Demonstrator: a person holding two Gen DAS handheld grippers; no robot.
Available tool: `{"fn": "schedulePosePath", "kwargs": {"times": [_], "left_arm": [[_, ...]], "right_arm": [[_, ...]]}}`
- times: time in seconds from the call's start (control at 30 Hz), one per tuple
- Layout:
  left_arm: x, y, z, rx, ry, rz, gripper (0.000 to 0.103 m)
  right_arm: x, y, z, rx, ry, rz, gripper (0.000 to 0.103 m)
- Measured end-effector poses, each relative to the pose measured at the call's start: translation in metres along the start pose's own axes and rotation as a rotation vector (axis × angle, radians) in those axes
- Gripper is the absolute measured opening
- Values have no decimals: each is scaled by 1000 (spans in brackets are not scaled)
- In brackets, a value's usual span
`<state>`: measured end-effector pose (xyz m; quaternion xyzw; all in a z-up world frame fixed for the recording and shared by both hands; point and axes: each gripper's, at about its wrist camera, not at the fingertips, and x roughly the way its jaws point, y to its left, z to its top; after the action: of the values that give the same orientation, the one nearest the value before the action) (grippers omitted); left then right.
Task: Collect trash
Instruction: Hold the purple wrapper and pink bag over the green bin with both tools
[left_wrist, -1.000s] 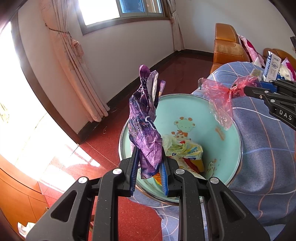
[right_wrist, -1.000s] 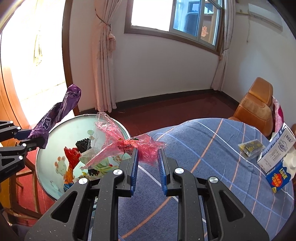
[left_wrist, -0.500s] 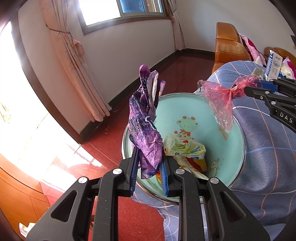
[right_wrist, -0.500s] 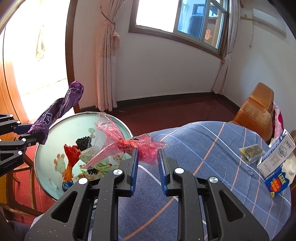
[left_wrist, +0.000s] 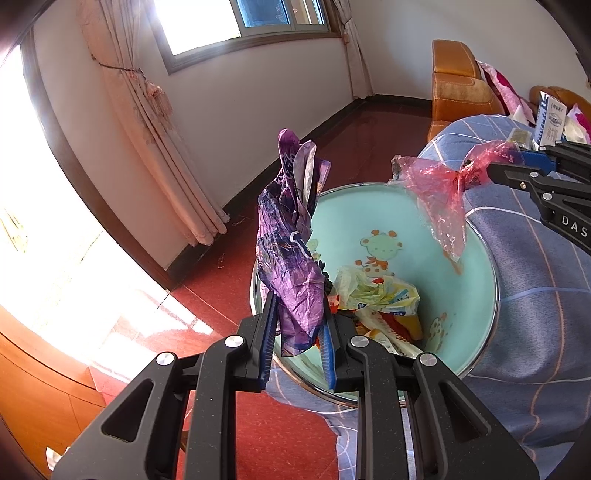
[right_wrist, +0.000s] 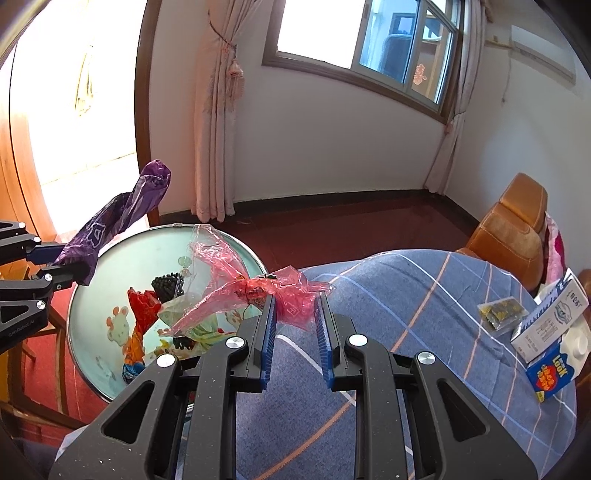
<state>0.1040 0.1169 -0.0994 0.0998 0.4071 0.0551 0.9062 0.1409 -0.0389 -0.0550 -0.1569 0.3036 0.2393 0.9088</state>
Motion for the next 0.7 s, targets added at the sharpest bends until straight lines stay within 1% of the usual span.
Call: {"fn": "schedulePosePath", "kwargs": {"times": [0.1,0.7], "left_arm": [[0,-1,-1,8,0,12,21],[2,0,-1,16,6,13,22]], "right_arm": [[0,2,1,-7,-2,1,21],[3,9,6,-21,-3,7,21]]}}
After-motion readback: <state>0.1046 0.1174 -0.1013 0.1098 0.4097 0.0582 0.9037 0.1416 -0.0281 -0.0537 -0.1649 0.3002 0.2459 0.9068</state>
